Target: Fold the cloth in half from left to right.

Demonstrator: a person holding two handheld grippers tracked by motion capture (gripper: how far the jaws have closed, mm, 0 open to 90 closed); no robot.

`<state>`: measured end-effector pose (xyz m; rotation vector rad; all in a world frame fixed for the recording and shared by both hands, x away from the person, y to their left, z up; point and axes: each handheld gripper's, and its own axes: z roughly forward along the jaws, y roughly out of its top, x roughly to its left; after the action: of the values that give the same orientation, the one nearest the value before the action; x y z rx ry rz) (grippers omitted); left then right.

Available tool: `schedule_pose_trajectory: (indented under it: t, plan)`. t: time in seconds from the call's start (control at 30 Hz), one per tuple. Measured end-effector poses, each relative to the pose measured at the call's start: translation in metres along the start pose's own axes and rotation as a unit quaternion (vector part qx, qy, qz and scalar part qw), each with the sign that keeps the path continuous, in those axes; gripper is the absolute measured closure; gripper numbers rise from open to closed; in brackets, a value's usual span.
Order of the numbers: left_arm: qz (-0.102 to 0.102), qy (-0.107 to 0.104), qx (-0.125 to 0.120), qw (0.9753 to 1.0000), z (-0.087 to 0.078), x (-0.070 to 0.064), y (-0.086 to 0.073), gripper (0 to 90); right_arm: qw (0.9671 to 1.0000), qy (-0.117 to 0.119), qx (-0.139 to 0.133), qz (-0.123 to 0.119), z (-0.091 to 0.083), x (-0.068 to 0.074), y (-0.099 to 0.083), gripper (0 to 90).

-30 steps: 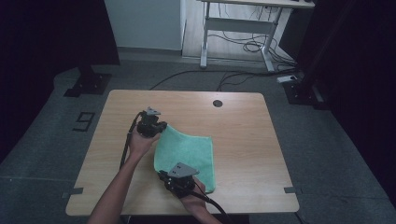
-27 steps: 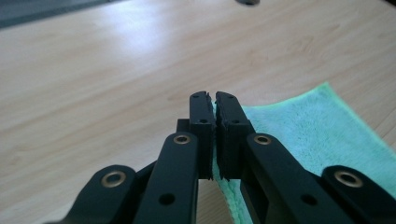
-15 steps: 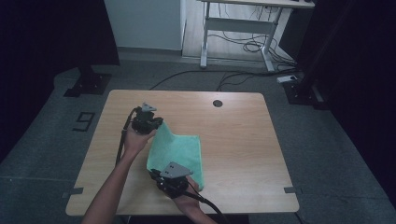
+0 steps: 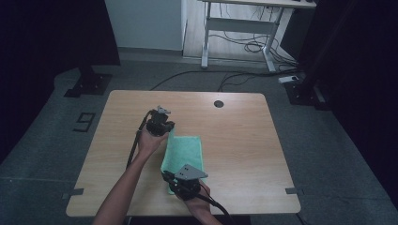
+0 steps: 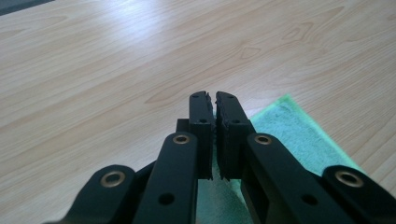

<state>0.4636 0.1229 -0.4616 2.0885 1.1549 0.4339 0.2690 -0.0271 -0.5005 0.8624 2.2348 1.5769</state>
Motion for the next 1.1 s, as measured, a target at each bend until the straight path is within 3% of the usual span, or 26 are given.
schedule_pose_trajectory:
  t: [0.37,0.9,1.1]
  plan:
    - [0.02,-0.008,0.021,0.9996,0.028,-0.023,0.008,85.2,0.9995,-0.015,0.017,0.021,-0.015,-0.019,-0.018,84.1]
    - [0.031,-0.028,0.046,0.9981,0.063,-0.046,0.006,84.3,0.9976,-0.027,0.043,0.047,-0.029,-0.038,-0.041,82.8]
    - [0.026,-0.034,0.053,0.9976,0.076,-0.051,0.002,84.2,0.9971,-0.032,0.046,0.052,-0.032,-0.044,-0.045,82.5]
